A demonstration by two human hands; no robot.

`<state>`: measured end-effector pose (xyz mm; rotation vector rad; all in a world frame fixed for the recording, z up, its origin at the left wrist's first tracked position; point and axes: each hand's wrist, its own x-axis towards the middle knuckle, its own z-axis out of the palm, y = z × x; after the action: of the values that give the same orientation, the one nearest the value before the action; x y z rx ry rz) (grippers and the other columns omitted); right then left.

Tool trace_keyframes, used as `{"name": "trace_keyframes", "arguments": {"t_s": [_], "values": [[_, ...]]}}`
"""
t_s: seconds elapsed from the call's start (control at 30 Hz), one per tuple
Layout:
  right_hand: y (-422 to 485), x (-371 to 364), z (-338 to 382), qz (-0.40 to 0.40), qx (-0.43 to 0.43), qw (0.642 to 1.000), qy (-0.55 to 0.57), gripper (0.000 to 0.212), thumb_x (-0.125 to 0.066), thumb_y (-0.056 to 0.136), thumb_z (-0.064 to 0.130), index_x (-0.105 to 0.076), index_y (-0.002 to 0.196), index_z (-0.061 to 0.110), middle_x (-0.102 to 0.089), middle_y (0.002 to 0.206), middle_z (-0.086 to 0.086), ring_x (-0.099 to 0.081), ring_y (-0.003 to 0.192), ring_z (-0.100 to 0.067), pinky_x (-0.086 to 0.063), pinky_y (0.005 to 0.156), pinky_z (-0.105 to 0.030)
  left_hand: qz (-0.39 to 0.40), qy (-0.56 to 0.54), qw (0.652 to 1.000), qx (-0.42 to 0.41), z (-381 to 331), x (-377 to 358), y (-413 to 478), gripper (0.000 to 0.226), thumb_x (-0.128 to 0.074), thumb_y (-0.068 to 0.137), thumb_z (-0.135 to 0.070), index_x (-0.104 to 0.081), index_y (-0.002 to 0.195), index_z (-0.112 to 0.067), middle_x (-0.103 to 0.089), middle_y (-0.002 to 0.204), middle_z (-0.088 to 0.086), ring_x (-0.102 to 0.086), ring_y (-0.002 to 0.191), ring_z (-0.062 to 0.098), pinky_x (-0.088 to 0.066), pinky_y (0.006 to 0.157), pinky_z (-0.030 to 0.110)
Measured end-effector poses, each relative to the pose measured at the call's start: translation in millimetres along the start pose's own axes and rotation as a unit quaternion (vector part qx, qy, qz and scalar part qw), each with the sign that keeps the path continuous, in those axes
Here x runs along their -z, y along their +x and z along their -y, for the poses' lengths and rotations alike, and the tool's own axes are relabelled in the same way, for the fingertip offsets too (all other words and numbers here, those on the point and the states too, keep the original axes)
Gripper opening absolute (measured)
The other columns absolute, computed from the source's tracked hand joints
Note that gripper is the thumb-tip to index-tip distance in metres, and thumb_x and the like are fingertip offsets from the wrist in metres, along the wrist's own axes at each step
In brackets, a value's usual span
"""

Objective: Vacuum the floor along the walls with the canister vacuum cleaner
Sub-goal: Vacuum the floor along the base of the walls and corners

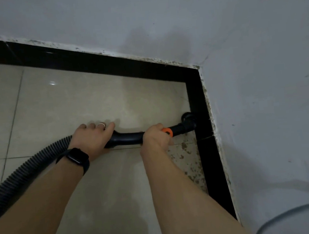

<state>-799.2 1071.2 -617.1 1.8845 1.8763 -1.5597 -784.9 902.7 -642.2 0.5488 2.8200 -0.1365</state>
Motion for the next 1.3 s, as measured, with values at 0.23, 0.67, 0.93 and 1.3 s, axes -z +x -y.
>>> {"name": "trace_keyframes", "arguments": {"t_s": [0.23,0.67,0.93,1.3], "values": [[9,-21,29,0.003,-0.012,1.0,0.015,0.057,-0.05,0.102,0.037,-0.028,0.14,0.001,-0.056,0.128,-0.021,-0.053,0.09,-0.03,-0.054,0.085,-0.04,0.022,-0.116,0.992,0.05,14,14,34,0.037,-0.058,0.088,-0.05,-0.044,0.115,-0.029,-0.061,0.108,-0.004,-0.06,0.097,0.022,-0.042,0.078,0.033],[47,-50,70,0.04,0.083,0.995,0.032,0.06,-0.061,0.095,0.04,-0.038,0.138,0.005,-0.058,0.115,-0.013,-0.066,0.096,-0.034,-0.061,0.086,-0.053,-0.032,-0.13,0.988,0.081,-1,18,63,0.041,-0.06,0.089,-0.047,-0.044,0.116,-0.022,-0.062,0.1,0.002,-0.061,0.091,0.027,-0.043,0.08,0.035],[67,-51,77,0.062,0.117,0.991,0.017,0.069,-0.06,0.087,0.045,-0.035,0.139,0.007,-0.058,0.121,-0.019,-0.068,0.098,-0.039,-0.061,0.085,-0.053,-0.039,-0.11,0.989,0.089,-17,13,72,0.051,-0.064,0.087,-0.047,-0.039,0.124,-0.021,-0.062,0.113,0.003,-0.06,0.1,0.029,-0.039,0.089,0.038],[50,11,70,0.059,0.2,0.962,-0.175,0.059,-0.052,0.103,0.036,-0.037,0.144,-0.004,-0.054,0.131,-0.016,-0.059,0.105,-0.031,-0.054,0.08,-0.033,0.064,-0.192,0.975,0.089,-86,13,14,0.056,-0.061,0.087,-0.048,-0.036,0.13,-0.021,-0.066,0.111,0.0,-0.065,0.095,0.024,-0.039,0.086,0.035]]}}
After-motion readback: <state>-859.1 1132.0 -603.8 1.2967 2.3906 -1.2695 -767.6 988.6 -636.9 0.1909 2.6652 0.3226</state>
